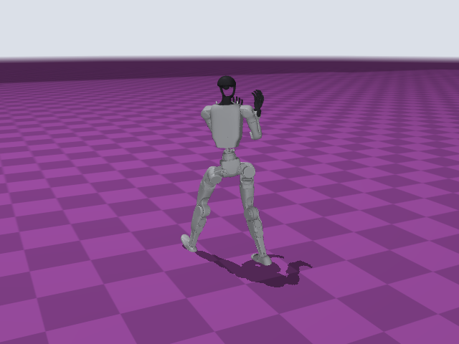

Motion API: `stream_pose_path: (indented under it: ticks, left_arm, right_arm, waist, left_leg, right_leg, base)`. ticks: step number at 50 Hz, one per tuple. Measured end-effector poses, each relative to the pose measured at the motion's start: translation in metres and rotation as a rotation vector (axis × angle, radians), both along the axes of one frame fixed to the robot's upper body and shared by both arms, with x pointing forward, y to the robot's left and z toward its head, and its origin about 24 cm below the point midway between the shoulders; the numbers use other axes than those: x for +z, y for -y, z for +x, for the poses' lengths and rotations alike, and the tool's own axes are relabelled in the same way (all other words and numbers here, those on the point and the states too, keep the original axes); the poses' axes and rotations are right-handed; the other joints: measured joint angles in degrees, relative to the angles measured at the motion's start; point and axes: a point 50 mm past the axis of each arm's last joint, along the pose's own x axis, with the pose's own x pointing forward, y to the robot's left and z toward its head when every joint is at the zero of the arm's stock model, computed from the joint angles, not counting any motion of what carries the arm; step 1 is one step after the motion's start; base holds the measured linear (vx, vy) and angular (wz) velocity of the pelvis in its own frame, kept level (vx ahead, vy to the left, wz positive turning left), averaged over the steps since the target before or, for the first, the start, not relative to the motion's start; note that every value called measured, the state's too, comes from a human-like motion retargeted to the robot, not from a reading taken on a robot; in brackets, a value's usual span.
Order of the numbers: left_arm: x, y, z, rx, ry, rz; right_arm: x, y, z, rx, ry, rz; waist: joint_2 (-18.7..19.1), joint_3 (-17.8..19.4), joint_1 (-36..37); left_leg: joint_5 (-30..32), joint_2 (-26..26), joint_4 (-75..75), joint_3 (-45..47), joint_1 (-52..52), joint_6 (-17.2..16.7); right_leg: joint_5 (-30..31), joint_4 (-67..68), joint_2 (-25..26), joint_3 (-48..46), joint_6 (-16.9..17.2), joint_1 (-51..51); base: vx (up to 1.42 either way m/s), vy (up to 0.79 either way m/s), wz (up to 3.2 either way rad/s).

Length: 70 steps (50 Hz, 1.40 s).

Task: Kungfu

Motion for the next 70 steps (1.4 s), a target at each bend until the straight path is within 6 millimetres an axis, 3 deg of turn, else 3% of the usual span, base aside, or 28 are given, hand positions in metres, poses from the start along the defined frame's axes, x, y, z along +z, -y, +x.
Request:
stream_pose_path:
  ticks: [3, 5, 7, 10, 12, 14, 17, 20, 22, 25, 29, 32, 35, 38, 39, 40, 41, 43, 45, 46, 48, 50, 55, 59, 63, 64, 67, 70]
  left_arm:
    - [-0.009, 0.011, -0.004, 0.005, -0.046, -0.002]
    - [-0.019, 0.015, -0.004, 0.030, -0.101, 0.022]
    - [-0.024, 0.009, 0.000, 0.076, -0.129, 0.062]
    - [-0.029, -0.015, 0.007, 0.215, -0.121, 0.151]
    - [-0.034, -0.034, 0.007, 0.333, -0.097, 0.236]
    - [-0.037, -0.052, 0.004, 0.440, -0.056, 0.327]
    - [-0.038, -0.082, -0.002, 0.594, 0.018, 0.464]
    - [-0.032, -0.110, -0.009, 0.741, 0.071, 0.570]
    - [-0.027, -0.137, -0.011, 0.870, 0.078, 0.634]
    - [-0.028, -0.176, -0.019, 1.064, 0.049, 0.761]
    - [-0.029, -0.231, -0.033, 1.378, -0.054, 0.941]
    - [-0.030, -0.292, -0.047, 1.708, -0.204, 1.121]
    - [-0.044, -0.365, -0.079, 2.062, -0.433, 1.431]
    - [-0.076, -0.439, -0.143, 2.332, -0.852, 1.852]
    - [-0.092, -0.459, -0.170, -2.171, 0.990, -1.840]
    - [-0.108, -0.473, -0.198, -1.939, 1.097, -1.780]
    - [-0.128, -0.481, -0.224, -1.715, 1.269, -1.714]
    - [-0.159, -0.480, -0.263, -1.344, 1.588, -1.696]
    - [-0.169, -0.475, -0.295, -1.156, 1.819, -1.689]
    - [-0.174, -0.471, -0.310, -1.130, 1.839, -1.626]
    - [-0.182, -0.463, -0.329, -1.147, 1.785, -1.545]
    - [-0.184, -0.459, -0.329, -1.267, 1.628, -1.543]
    - [-0.169, -0.464, -0.285, -1.577, 1.461, -1.512]
    - [-0.134, -0.472, -0.212, -1.974, 1.279, -1.589]
    - [-0.074, -0.448, -0.123, -2.441, 0.821, -1.730]
    - [-0.056, -0.435, -0.101, 2.498, -0.663, 1.721]
    - [-0.004, -0.378, -0.040, 2.396, -0.153, 1.557]
    - [0.038, -0.307, -0.001, 2.183, 0.278, 1.451]
  right_arm:
    - [-0.006, 0.014, -0.008, -0.060, -0.014, 0.040]
    - [-0.012, 0.033, -0.017, -0.151, -0.031, 0.071]
    - [-0.016, 0.043, -0.024, -0.230, -0.046, 0.092]
    - [-0.013, 0.048, -0.032, -0.312, -0.049, 0.101]
    - [-0.011, 0.046, -0.035, -0.334, -0.034, 0.060]
    - [-0.008, 0.043, -0.036, -0.352, -0.006, 0.011]
    - [0.001, 0.037, -0.036, -0.377, 0.049, -0.058]
    - [0.017, 0.025, -0.032, -0.404, 0.124, -0.123]
    - [0.031, 0.011, -0.027, -0.418, 0.182, -0.163]
    - [0.052, -0.005, -0.016, -0.482, 0.249, -0.248]
    - [0.083, 0.009, 0.016, -0.720, 0.230, -0.396]
    - [0.105, 0.021, 0.048, -0.949, 0.184, -0.542]
    - [0.105, 0.025, 0.096, -1.224, 0.068, -0.787]
    - [0.083, 0.019, 0.147, -1.592, -0.052, -1.094]
    - [0.071, 0.023, 0.162, -1.726, -0.127, -1.259]
    - [0.060, 0.030, 0.173, -1.867, -0.209, -1.441]
    - [0.043, 0.046, 0.179, -1.976, -0.422, -1.547]
    - [0.021, 0.068, 0.179, -2.074, -0.720, -1.621]
    - [0.020, 0.067, 0.180, -1.961, -0.662, -1.610]
    - [0.017, 0.060, 0.180, -1.929, -0.558, -1.572]
    - [0.012, 0.046, 0.177, -1.916, -0.369, -1.453]
    - [0.007, 0.045, 0.173, -1.940, -0.304, -1.354]
    - [-0.008, 0.050, 0.175, -1.901, -0.350, -1.495]
    - [-0.005, 0.037, 0.175, -1.877, -0.195, -1.546]
    - [0.001, 0.012, 0.174, -1.846, 0.019, -1.581]
    - [0.002, 0.005, 0.173, -1.834, 0.073, -1.591]
    - [0.004, -0.020, 0.170, -1.782, 0.230, -1.619]
    - [0.000, -0.048, 0.166, -1.719, 0.364, -1.644]
  waist:
    - [2.76, 0.78, -2.11]
    - [4.77, 0.61, -3.54]
    - [4.45, 1.40, -2.62]
    - [6.63, 3.03, -5.15]
    - [6.67, 1.66, -3.50]
    - [6.29, -0.98, 0.48]
    - [3.99, -4.62, 8.52]
    - [1.30, -5.56, 13.76]
    - [0.40, -5.54, 13.41]
    - [-2.43, -7.31, 20.87]
    - [-6.54, -8.17, 33.53]
    - [-8.43, -6.63, 39.32]
    - [-10.14, -6.36, 43.86]
    - [-10.12, -6.77, 46.49]
    - [-9.89, -6.95, 46.94]
    - [-9.66, -7.13, 47.29]
    - [-9.49, -6.98, 47.63]
    - [-9.51, -6.35, 47.62]
    - [-9.51, -5.57, 47.22]
    - [-9.12, -5.57, 47.35]
    - [-8.37, -5.90, 47.73]
    - [-8.11, -6.38, 48.13]
    - [-8.93, -6.46, 47.70]
    - [-9.35, -6.46, 46.89]
    - [-9.71, -6.50, 45.48]
    - [-9.82, -6.48, 45.04]
    - [-9.76, -6.51, 43.47]
    - [-8.78, -6.70, 41.10]
  left_leg:
    - [5.87, 2.48, 6.44, 5.13, 0.85, -2.84]
    - [4.67, 1.70, 18.71, -4.43, -6.91, -4.76]
    - [2.58, -0.56, 21.47, -3.84, -6.60, -5.00]
    - [-2.74, -0.31, 31.05, -6.20, -12.88, -4.12]
    - [-3.14, -3.14, 33.08, -8.34, -14.72, -4.20]
    - [-3.25, -5.12, 33.82, -8.98, -15.88, -4.56]
    - [-2.53, -7.72, 34.24, -7.23, -16.97, -4.12]
    - [-0.85, -12.70, 32.19, -8.14, -18.04, -3.59]
    - [0.50, -16.80, 30.32, -10.53, -19.26, -2.90]
    - [1.93, -17.95, 28.43, -9.43, -19.64, -2.45]
    - [5.10, -19.81, 24.84, -9.02, -19.25, -1.87]
    - [6.92, -22.12, 21.71, -11.01, -17.98, -2.27]
    - [9.00, -23.73, 17.95, -13.65, -15.89, -4.51]
    - [10.87, -24.02, 14.83, -14.74, -14.34, -6.02]
    - [11.53, -24.13, 13.90, -15.17, -13.95, -6.46]
    - [12.20, -24.26, 13.02, -15.63, -13.61, -6.88]
    - [13.04, -24.55, 12.05, -16.37, -13.16, -7.24]
    - [14.84, -25.30, 10.01, -18.18, -12.08, -7.94]
    - [16.48, -25.86, 8.18, -19.77, -10.89, -8.50]
    - [16.97, -25.80, 7.55, -20.00, -10.52, -8.67]
    - [17.68, -25.48, 6.62, -20.01, -10.12, -8.93]
    - [18.11, -25.15, 6.02, -19.69, -10.05, -9.02]
    - [18.74, -24.83, 4.99, -19.74, -9.05, -9.23]
    - [17.64, -23.84, 5.75, -18.50, -8.80, -8.29]
    - [15.41, -22.28, 7.41, -16.06, -8.75, -6.43]
    - [14.73, -21.75, 7.92, -15.28, -8.70, -5.98]
    - [12.67, -19.93, 9.28, -12.77, -8.31, -4.78]
    - [10.69, -17.70, 10.17, -9.81, -7.25, -3.90]
  right_leg:
    - [-0.93, 0.82, -1.56, 1.58, 3.38, 0.70]
    - [1.51, 1.09, -3.43, -0.77, 7.37, 0.09]
    - [5.61, 2.17, -7.66, -3.54, 12.85, -0.40]
    - [14.04, 2.98, -10.24, -16.84, 18.47, -1.87]
    - [16.75, 5.29, -11.39, -20.91, 20.41, -4.21]
    - [15.90, 4.80, -13.18, -24.41, 20.77, -6.25]
    - [14.31, -3.47, -17.38, -27.19, 18.20, -7.15]
    - [12.53, -7.18, -19.22, -27.76, 23.18, -3.29]
    - [11.21, -11.02, -19.66, -36.43, 22.62, 1.67]
    - [10.25, -13.74, -20.46, -44.06, 22.42, 5.03]
    - [9.09, -15.28, -19.78, -51.57, 22.92, 9.04]
    - [7.78, -17.01, -17.28, -54.87, 22.81, 12.84]
    - [5.79, -17.76, -16.04, -56.77, 21.93, 15.22]
    - [3.50, -17.45, -15.52, -56.04, 21.17, 15.61]
    - [2.90, -17.45, -15.31, -56.07, 21.06, 15.75]
    - [2.36, -17.48, -15.07, -56.25, 20.99, 15.92]
    - [2.10, -17.55, -14.63, -56.42, 20.99, 16.28]
    - [1.91, -17.60, -13.61, -56.77, 21.11, 17.10]
    - [1.97, -17.38, -12.63, -56.96, 21.01, 17.70]
    - [1.85, -17.30, -12.41, -57.07, 20.82, 17.72]
    - [1.33, -17.22, -12.19, -57.14, 20.29, 17.50]
    - [0.66, -17.29, -12.07, -56.86, 19.66, 17.15]
    - [0.00, -17.14, -11.65, -55.46, 18.64, 17.19]
    - [0.19, -17.34, -11.78, -54.54, 18.05, 17.04]
    - [1.03, -17.39, -12.77, -53.14, 17.78, 16.41]
    - [1.38, -17.39, -13.12, -52.81, 17.71, 16.21]
    - [2.75, -17.33, -14.19, -51.96, 17.42, 15.45]
    - [4.81, -17.08, -15.19, -50.98, 16.50, 14.31]
  base:
    - [0.70, 0.80, -1.57]
    - [0.78, 0.84, -0.93]
    - [0.49, 0.90, -0.81]
    - [0.32, 0.73, 0.16]
    - [0.49, 0.52, 0.11]
    - [0.46, 0.37, 0.03]
    - [0.15, 0.18, 0.17]
    - [-0.04, 0.24, 1.55]
    - [-0.08, 0.09, 2.65]
    - [-0.02, -0.07, 1.48]
    - [-0.08, -0.23, 1.63]
    - [-0.15, -0.23, 1.79]
    - [0.00, -0.13, 1.05]
    - [-0.05, 0.01, 0.43]
    - [-0.10, 0.02, 0.41]
    - [-0.16, -0.02, 0.52]
    - [-0.16, -0.05, 0.65]
    - [-0.12, -0.11, 0.81]
    - [-0.08, -0.08, 0.64]
    - [-0.09, 0.03, 0.27]
    - [-0.11, 0.11, -0.08]
    - [-0.07, 0.08, -0.21]
    - [-0.01, -0.05, -0.04]
    - [0.01, -0.03, -0.34]
    - [0.02, -0.01, -0.65]
    - [0.01, -0.04, -0.82]
    - [-0.01, -0.01, -0.93]
    - [-0.10, 0.07, -1.10]
